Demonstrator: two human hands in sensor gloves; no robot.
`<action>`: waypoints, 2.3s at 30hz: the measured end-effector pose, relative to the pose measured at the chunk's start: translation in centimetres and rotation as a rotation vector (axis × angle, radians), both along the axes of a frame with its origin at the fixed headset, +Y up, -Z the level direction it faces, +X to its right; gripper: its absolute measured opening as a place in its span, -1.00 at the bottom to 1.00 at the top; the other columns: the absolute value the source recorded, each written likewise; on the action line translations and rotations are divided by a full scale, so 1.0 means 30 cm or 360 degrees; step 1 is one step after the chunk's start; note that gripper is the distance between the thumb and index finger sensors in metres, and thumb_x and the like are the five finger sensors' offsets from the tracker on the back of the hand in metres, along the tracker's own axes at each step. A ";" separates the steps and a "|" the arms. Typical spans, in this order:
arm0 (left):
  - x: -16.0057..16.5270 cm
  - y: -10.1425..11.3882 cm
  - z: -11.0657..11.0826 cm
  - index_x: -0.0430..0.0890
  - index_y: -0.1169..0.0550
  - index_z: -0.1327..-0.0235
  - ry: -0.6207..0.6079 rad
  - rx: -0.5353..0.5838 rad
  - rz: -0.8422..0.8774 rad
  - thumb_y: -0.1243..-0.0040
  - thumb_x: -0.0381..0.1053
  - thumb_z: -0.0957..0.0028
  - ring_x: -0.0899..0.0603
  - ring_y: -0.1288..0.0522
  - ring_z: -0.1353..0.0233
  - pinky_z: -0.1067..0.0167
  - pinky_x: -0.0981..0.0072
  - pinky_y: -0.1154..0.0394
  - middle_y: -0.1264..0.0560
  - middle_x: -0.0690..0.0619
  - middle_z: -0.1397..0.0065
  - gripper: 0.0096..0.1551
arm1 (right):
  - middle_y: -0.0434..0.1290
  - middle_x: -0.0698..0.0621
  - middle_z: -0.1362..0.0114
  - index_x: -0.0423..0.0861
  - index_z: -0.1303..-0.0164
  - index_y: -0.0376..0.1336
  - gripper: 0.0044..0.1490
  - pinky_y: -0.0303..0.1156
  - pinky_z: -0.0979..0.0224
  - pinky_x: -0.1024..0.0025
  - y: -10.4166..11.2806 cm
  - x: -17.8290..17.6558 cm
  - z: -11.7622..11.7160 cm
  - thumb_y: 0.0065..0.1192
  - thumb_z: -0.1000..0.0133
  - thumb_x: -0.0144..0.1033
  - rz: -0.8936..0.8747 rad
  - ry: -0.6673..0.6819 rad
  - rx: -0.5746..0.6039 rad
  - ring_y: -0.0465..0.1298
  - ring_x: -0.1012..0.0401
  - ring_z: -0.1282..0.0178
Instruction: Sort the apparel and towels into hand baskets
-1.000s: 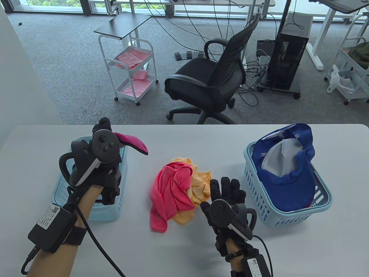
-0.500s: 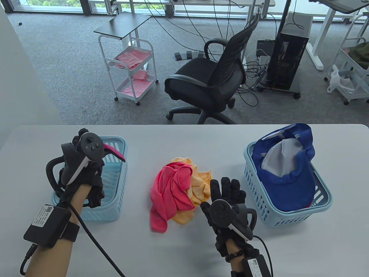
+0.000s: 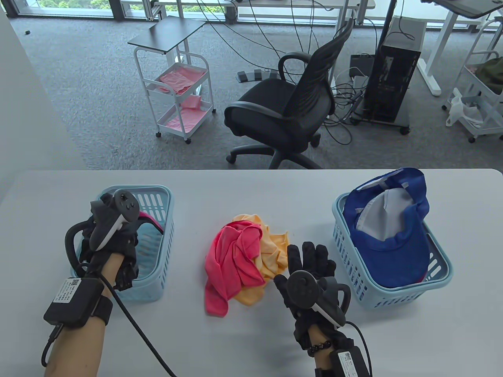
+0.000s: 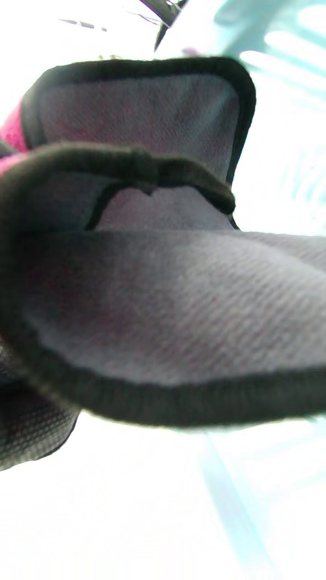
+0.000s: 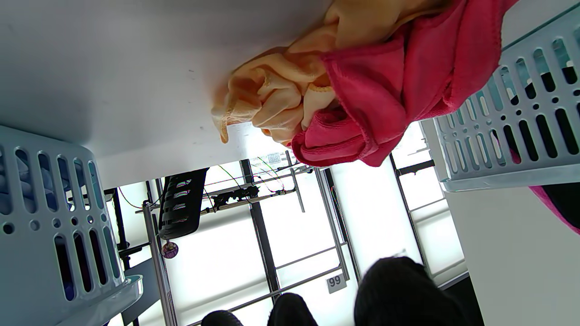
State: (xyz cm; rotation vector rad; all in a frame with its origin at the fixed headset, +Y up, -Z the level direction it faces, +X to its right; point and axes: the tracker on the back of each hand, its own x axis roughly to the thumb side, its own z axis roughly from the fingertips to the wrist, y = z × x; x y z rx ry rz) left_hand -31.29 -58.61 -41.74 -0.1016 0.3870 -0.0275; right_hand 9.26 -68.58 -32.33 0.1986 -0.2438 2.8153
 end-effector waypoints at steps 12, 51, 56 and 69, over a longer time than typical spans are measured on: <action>-0.025 -0.028 -0.004 -0.28 0.02 -0.74 -0.0088 -0.0284 0.0076 -0.07 0.34 -0.19 -0.53 -0.30 -0.65 -0.48 -0.40 -0.29 -0.08 -0.43 -0.72 0.12 | -0.19 -0.45 -0.67 -0.24 -0.67 -0.09 0.01 -0.15 -0.50 -0.51 0.000 -0.001 -0.001 0.19 -0.18 0.01 0.0007 -0.0002 -0.0019 -0.20 -0.45 -0.59; 0.728 -0.269 0.019 -0.07 0.26 -0.69 -0.0864 -0.0182 0.0244 -0.04 0.39 -0.15 -0.74 -0.14 -0.60 -0.42 -0.56 -0.28 0.18 -0.54 -0.70 0.18 | -0.19 -0.44 -0.68 -0.24 -0.67 -0.09 0.01 -0.15 -0.50 -0.51 -0.003 0.012 0.005 0.19 -0.18 0.01 -0.0005 -0.0035 -0.0033 -0.20 -0.45 -0.59; 0.724 -0.358 -0.014 0.00 0.23 -0.69 -0.0853 -0.0253 0.0252 -0.05 0.39 -0.13 -0.74 -0.13 -0.61 -0.41 -0.58 -0.28 0.18 -0.45 -0.73 0.15 | -0.20 -0.45 -0.67 -0.25 -0.67 -0.09 0.01 -0.14 -0.50 -0.51 -0.003 0.014 0.006 0.19 -0.18 0.01 -0.0010 -0.0045 -0.0041 -0.20 -0.45 -0.59; 0.710 -0.474 -0.059 0.01 0.17 -0.70 -0.0847 -0.0374 0.0231 -0.06 0.40 -0.12 -0.68 -0.21 -0.61 -0.43 -0.50 -0.34 0.16 -0.35 -0.74 0.12 | -0.20 -0.45 -0.67 -0.25 -0.67 -0.09 0.01 -0.15 -0.50 -0.51 -0.007 0.010 0.004 0.19 -0.18 0.01 -0.0010 -0.0053 -0.0080 -0.21 -0.46 -0.58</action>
